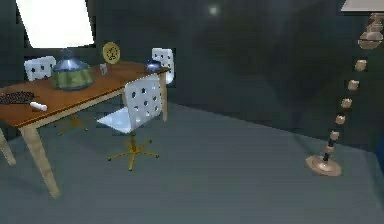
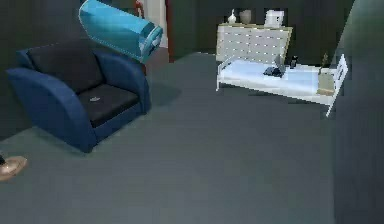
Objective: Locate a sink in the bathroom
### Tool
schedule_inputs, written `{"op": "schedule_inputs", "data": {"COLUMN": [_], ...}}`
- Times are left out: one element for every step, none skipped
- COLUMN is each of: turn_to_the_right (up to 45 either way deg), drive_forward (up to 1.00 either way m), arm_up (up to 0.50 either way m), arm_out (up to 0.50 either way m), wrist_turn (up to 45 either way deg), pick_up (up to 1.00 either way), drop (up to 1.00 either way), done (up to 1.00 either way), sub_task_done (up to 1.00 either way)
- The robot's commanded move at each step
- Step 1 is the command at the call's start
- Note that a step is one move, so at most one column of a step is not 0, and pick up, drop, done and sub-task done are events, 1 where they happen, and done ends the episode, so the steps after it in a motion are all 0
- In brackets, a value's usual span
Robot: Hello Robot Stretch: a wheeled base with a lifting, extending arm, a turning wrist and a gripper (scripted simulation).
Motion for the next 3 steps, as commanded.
{"op": "schedule_inputs", "data": {"turn_to_the_right": [45.0,39.0,3.0], "drive_forward": [0.00,0.00,0.00], "arm_up": [0.00,0.00,0.00], "arm_out": [0.00,0.00,0.00], "wrist_turn": [0.0,0.0,0.0], "pick_up": [0.00,0.00,0.00], "drop": [0.00,0.00,0.00], "done": [0.00,0.00,0.00], "sub_task_done": [0.00,0.00,0.00]}}
